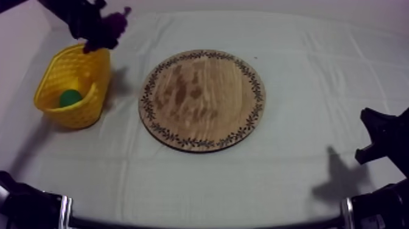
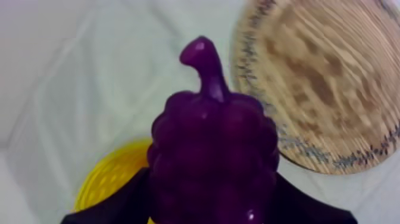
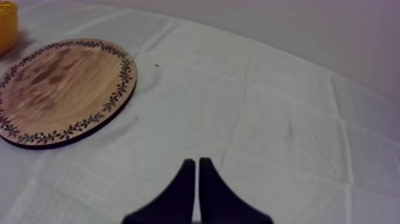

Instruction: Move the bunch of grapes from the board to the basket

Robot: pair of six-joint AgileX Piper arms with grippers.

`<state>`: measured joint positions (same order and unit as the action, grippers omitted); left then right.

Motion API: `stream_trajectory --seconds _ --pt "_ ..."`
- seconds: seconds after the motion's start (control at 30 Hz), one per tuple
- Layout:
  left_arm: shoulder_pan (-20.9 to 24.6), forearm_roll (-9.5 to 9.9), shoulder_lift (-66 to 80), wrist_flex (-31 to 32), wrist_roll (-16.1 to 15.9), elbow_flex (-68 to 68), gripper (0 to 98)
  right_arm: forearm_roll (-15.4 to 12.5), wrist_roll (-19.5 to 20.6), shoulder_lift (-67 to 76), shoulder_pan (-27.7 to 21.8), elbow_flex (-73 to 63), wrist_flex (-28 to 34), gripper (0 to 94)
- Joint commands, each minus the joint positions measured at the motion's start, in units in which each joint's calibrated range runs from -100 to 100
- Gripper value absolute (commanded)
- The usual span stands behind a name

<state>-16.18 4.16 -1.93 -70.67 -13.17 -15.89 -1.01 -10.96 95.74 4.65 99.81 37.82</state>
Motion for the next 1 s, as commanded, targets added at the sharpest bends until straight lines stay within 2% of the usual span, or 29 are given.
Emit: stream_trajectory --seconds 0.0,0.17,0.3,0.6,0.97 --pt "1.5 0.89 2.8 -0.4 3.2 0.0 53.3 0.0 0.0 0.0 0.0 0.0 0.0 0.4" --pt "4.2 1.96 4.5 -1.0 9.1 -3.1 51.7 0.0 0.0 0.0 0.0 0.0 0.0 0.4" --pt "6.3 2.54 5.7 1.3 11.0 -9.6 50.0 0.0 0.0 0.0 0.0 0.0 0.0 0.4" --pt "8.9 3.54 6.4 4.7 13.8 -18.6 45.2 0.0 0.0 0.0 0.0 0.0 0.0 0.4" --pt "9.9 3.77 7.0 5.1 13.8 -23.3 46.2 0.0 0.0 0.0 0.0 0.0 0.0 0.4"
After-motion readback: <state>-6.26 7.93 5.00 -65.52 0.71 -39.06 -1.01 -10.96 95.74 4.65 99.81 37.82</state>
